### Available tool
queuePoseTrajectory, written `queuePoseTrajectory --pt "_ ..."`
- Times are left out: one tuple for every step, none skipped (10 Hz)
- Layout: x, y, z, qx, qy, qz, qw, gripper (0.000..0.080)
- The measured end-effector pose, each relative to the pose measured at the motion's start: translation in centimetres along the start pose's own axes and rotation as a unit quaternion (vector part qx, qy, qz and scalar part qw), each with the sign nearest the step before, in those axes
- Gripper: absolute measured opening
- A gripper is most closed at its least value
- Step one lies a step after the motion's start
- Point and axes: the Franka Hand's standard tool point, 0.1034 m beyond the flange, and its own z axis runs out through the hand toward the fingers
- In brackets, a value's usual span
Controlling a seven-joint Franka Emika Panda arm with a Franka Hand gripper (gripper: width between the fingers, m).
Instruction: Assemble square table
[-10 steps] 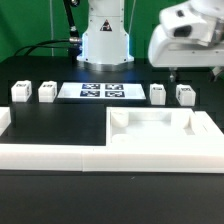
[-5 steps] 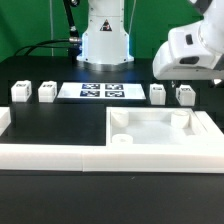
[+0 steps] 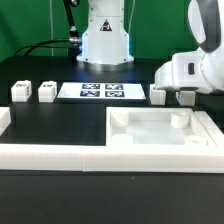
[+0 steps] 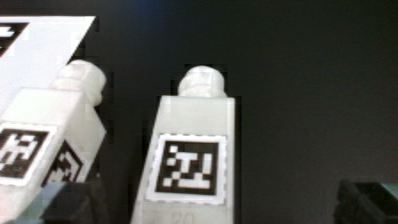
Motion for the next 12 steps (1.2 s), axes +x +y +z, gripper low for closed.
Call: queuePoseTrajectory --pt "0.0 0.0 0.0 0.0 0.0 0.0 1.0 0.0649" --pt "0.0 0.0 0.1 0.0 -0.001 0.0 1.0 0.0649" --pt "0.0 0.0 0.5 -0.002 0.001 -0.001 1.0 0.0649" --pt "0.0 0.0 1.2 -0.004 -0.001 -0.001 1.0 0.0649" --pt "0.1 -0.2 1.8 -0.005 0.001 -0.002 1.0 0.0649" --pt "0.2 -0.2 1.7 -0.004 0.002 -0.001 1.0 0.0649" --pt "0.2 -0.2 1.7 -0.004 0.002 -0.001 1.0 0.0649" --pt "0.2 -0.2 1.7 -0.004 0.002 -0.001 1.0 0.052" --pt "0.2 -0.2 1.7 -0.004 0.002 -0.001 1.0 0.052" --pt "0.2 -0.2 1.7 -0.004 0.002 -0.001 1.0 0.0382" --pt "0.2 -0.2 1.7 -0.004 0.002 -0.002 1.0 0.0288" --pt "0.2 -0.2 1.7 -0.004 0.002 -0.002 1.0 0.0289"
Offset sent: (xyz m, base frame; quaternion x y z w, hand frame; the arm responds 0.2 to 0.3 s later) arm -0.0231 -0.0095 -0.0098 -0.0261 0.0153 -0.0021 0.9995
